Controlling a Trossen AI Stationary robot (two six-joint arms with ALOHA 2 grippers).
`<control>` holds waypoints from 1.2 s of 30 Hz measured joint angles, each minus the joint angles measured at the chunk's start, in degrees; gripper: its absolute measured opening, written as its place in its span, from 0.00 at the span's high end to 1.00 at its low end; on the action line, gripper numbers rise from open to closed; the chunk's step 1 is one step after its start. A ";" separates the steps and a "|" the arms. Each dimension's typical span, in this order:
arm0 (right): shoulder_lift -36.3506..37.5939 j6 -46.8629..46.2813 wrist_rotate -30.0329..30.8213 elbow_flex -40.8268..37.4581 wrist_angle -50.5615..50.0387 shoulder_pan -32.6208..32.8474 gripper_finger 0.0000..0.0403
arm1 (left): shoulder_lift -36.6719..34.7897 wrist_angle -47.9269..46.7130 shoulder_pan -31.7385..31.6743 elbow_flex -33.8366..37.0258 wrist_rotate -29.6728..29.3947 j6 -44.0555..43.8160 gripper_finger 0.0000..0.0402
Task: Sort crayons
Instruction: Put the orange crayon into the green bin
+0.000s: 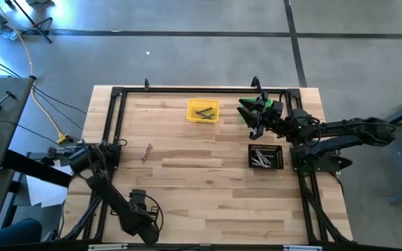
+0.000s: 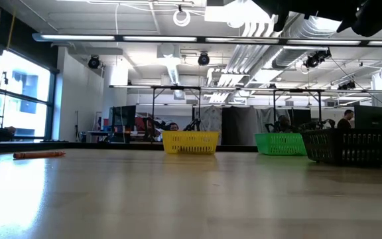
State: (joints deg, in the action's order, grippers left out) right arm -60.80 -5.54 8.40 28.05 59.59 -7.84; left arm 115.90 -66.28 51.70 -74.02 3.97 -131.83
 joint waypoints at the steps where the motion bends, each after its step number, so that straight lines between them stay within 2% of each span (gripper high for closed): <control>1: 0.00 -0.03 0.00 0.00 -0.02 0.00 0.62 | 0.09 -0.29 -0.07 -0.85 -0.05 0.10 0.99; 6: 0.00 -1.86 -0.02 0.00 -0.27 0.00 0.62 | -0.35 -1.05 -0.66 -4.04 -4.65 2.20 1.00; 10: 0.01 -3.61 -0.02 0.02 -1.54 0.00 0.62 | -0.39 -1.22 -1.42 -5.98 -11.48 3.95 1.00; 15: 0.00 -6.37 -1.38 0.02 -4.81 0.00 0.62 | -0.42 -1.56 -3.09 -8.07 -25.06 8.72 1.00; 19: 0.00 -10.40 -4.83 0.02 -9.66 0.00 0.62 | -0.42 -1.82 -5.38 -10.35 -37.73 16.03 1.00; 23: 0.00 -15.09 -7.90 0.02 -16.90 0.39 0.62 | -0.46 -1.89 -8.03 -13.47 -48.69 26.28 1.00; 27: 0.00 -18.82 -8.04 0.02 -25.34 2.65 0.62 | -0.50 -1.00 -10.72 -17.26 -56.38 37.62 1.00; 31: 0.00 -20.14 -7.90 0.02 -28.68 7.16 0.62 | -0.57 3.53 -12.81 -20.88 -62.97 50.02 1.00; 33: 0.00 -20.09 -6.34 0.02 -28.74 10.66 0.62 | -0.57 8.01 -13.40 -22.55 -65.22 59.01 1.00; 36: 0.00 -19.41 0.08 0.02 -28.71 17.03 0.62 | -0.68 17.62 -14.00 -23.75 -66.29 75.19 1.00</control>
State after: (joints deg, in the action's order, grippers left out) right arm -60.80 -24.95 8.49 28.08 30.88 9.20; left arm 115.22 -48.66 37.71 -97.77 -62.33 -56.64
